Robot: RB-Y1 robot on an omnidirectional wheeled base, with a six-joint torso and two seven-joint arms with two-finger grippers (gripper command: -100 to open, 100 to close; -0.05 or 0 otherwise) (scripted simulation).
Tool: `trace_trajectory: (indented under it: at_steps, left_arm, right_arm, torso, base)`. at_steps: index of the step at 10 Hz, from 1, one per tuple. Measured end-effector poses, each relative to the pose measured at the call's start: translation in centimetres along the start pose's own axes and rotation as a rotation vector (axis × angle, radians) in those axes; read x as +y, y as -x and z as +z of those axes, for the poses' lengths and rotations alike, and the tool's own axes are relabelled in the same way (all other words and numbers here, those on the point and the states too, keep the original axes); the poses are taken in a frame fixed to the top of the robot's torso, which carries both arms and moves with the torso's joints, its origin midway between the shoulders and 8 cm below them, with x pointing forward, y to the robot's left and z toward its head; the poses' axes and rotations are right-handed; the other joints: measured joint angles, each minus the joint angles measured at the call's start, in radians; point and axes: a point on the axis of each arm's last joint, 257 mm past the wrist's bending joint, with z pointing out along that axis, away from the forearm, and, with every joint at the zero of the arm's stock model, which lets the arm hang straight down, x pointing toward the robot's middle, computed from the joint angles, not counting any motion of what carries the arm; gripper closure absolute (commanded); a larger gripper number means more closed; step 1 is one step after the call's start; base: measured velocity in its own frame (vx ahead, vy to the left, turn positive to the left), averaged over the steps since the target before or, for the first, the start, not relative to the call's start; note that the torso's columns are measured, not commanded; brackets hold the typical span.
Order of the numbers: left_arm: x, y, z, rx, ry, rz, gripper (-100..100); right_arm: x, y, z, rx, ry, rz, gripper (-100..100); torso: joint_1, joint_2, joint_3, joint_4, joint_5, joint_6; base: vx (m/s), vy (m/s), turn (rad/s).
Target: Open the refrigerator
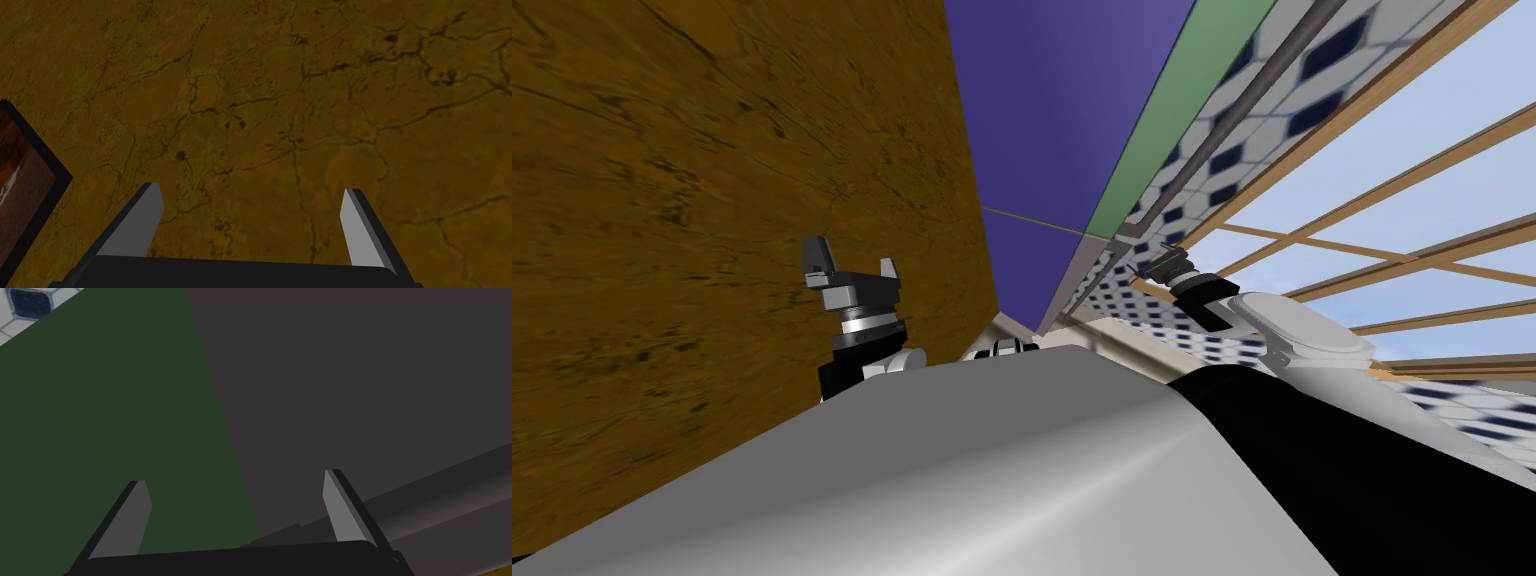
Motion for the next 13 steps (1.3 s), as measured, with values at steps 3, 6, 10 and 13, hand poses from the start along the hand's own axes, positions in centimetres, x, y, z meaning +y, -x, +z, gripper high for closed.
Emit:
trace_trajectory:
  at_steps: [3, 6, 10, 13]
  left_arm:
    - [0.0, 0.0, 0.0, 0.000, 0.000, 0.000, 0]
    - [0.0, 0.0, 0.0, 0.000, 0.000, 0.000, 0]
    - [0.0, 0.0, 0.0, 0.000, 0.000, 0.001, 0]
    - [0.0, 0.0, 0.0, 0.000, 0.000, 0.001, 0]
  right_arm:
    - [0.0, -0.2, 0.2, 0.003, 0.016, 0.078, -100]
    - [0.0, -0.4, 0.2, 0.007, 0.022, 0.109, 100]
    - [2.0, 1.1, 0.2, -0.029, 0.070, 0.116, 100]
    - [2.8, 3.4, 0.4, -0.080, 0.096, 0.114, 100]
  torso:
    - [0.003, -0.001, 0.000, -0.001, 0.000, -0.004]
    - [-0.003, -0.002, -0.001, -0.001, -0.001, -0.002]
    - [-0.007, -0.006, -0.006, 0.002, 0.004, -0.005]
    - [0.004, -0.011, -0.010, 0.000, 0.007, -0.008]
  base:
    - [0.019, 0.162, -0.014]
    - [-0.001, 0.029, -0.008]
    - [-0.064, -0.238, 0.035]
    - [-0.098, -0.328, 0.046]
